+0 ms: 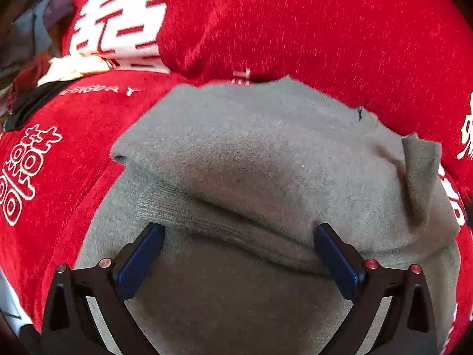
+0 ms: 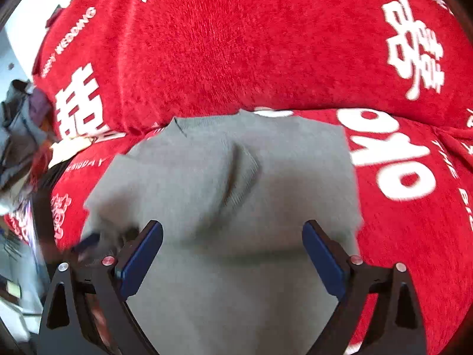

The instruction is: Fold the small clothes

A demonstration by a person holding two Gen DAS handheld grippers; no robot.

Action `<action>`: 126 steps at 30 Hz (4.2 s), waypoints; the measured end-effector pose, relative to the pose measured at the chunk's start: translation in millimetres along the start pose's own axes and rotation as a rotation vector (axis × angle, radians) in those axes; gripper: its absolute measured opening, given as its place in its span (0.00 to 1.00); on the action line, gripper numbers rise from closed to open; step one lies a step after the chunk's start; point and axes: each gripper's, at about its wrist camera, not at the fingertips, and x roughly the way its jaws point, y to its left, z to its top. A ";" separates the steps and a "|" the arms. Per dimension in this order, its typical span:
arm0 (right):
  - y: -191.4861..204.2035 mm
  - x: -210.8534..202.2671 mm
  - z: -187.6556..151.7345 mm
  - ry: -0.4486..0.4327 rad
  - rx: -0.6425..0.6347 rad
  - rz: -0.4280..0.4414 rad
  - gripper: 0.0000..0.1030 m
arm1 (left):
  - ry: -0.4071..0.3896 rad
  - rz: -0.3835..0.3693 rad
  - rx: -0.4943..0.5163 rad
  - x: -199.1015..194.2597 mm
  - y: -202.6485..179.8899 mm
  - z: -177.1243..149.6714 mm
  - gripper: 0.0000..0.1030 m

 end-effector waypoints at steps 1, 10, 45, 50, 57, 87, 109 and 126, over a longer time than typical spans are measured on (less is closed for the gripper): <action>4.9 11.9 10.3 0.010 -0.014 -0.009 0.92 | -0.009 -0.006 -0.008 -1.9 2.3 -3.1 1.00; -1.7 60.3 28.6 0.077 0.047 0.042 0.08 | -0.045 -0.006 -0.018 3.3 3.3 -6.4 1.00; -97.1 46.9 14.1 0.036 0.250 -0.030 0.07 | 0.009 -0.047 -0.011 23.1 20.1 28.2 1.00; -106.9 38.8 14.8 0.012 0.283 -0.148 0.16 | -0.001 -0.052 -0.014 23.6 20.9 27.9 1.00; -40.6 14.6 27.4 -0.082 0.090 -0.254 0.87 | -0.010 -0.043 -0.011 25.5 19.6 28.2 1.00; 19.5 37.0 -35.2 0.083 -0.020 -0.299 0.89 | 0.051 -0.043 0.010 22.5 18.2 35.2 1.00; 15.0 -52.1 -192.1 0.080 -0.275 -0.199 0.97 | 0.089 -0.080 0.216 -69.0 48.8 -85.3 1.00; 93.2 -51.2 -211.2 0.096 -0.799 -0.098 0.98 | 0.291 -0.207 0.552 -86.5 -0.7 -122.4 1.00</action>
